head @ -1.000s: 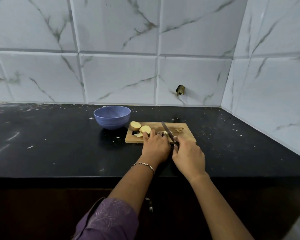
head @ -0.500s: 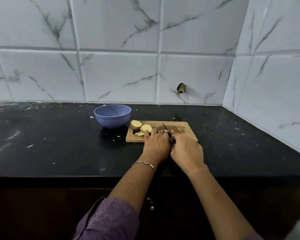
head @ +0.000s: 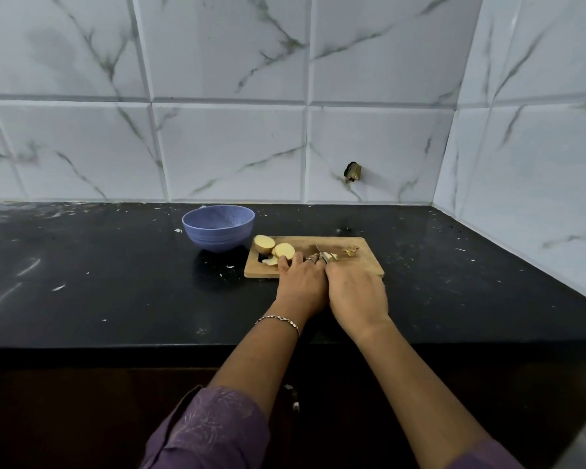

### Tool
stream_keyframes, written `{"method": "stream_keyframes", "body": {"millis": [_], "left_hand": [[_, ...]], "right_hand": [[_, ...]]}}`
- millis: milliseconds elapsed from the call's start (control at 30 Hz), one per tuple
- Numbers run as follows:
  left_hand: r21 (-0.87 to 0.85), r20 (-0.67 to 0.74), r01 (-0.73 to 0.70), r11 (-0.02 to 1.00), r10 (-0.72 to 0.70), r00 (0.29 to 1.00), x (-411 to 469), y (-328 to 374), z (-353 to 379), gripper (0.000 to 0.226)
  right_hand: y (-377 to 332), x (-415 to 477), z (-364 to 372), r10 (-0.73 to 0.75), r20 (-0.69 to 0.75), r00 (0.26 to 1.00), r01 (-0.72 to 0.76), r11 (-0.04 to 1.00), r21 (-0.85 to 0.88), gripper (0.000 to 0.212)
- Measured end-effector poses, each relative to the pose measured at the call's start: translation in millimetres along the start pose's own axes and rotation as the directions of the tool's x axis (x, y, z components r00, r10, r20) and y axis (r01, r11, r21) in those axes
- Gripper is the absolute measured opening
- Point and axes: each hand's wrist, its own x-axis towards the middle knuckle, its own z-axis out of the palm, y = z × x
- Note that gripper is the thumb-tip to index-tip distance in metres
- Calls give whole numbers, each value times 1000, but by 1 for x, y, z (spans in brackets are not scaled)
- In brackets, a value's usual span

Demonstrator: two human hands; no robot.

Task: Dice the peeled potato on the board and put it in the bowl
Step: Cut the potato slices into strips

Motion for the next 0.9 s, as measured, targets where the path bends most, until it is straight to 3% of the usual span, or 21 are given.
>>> {"method": "stream_keyframes", "body": {"millis": [100, 300, 500, 900], "left_hand": [[-9, -2, 9, 1000, -9, 1000, 0, 0, 2, 40], [-5, 9, 36, 999, -36, 999, 2, 1, 6, 46], [-23, 18, 40, 999, -39, 999, 1, 2, 5, 46], [-27, 19, 40, 999, -39, 999, 0, 2, 3, 45]], "right_hand": [[2, 1, 1, 35, 10, 999, -36, 999, 29, 24], [8, -5, 3, 275, -28, 961, -257, 927, 275, 16], [8, -14, -4, 243, 15, 970, -232, 907, 352, 15], [8, -16, -4, 228, 6, 974, -217, 919, 330, 14]]}}
